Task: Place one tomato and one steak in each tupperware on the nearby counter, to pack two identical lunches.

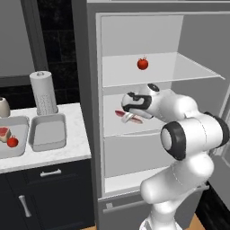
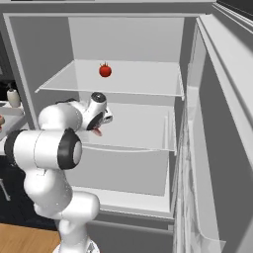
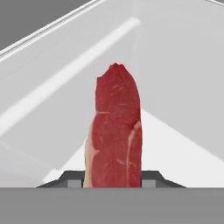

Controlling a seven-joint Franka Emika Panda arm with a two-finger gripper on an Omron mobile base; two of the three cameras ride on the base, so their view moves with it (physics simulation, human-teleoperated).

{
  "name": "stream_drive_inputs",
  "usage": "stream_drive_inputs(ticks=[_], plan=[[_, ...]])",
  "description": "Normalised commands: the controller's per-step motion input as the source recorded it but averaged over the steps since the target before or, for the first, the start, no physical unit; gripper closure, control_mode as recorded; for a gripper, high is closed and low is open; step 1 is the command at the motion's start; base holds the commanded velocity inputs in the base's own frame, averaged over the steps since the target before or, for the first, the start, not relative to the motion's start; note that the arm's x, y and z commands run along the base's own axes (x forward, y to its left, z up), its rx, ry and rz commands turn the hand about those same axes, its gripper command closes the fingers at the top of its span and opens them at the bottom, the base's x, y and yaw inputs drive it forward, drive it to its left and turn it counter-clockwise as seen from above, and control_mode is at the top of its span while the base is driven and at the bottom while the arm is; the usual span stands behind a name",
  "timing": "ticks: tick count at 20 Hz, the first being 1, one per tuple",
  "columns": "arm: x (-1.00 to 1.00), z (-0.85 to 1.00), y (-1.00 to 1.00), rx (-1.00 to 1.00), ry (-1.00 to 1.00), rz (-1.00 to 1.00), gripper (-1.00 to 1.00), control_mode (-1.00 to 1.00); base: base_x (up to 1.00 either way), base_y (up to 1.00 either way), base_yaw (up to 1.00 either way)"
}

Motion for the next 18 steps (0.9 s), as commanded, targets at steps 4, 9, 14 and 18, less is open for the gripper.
stream_drive_inputs(ticks=[4, 9, 14, 18], plan=[[-1.00, -0.34, -0.14, -0.02, -0.09, 0.00, 1.00, -1.00, 0.00, 0.00, 0.00], [-1.00, 0.13, -0.49, 0.00, -0.08, 0.00, 1.00, -1.00, 0.00, 0.00, 0.00], [-0.83, 0.84, -0.33, 0.00, -0.02, 0.01, 1.00, -1.00, 0.00, 0.00, 0.00], [-0.92, 0.98, -0.01, 0.00, 0.00, 0.07, 1.00, -1.00, 0.00, 0.00, 0.00]])
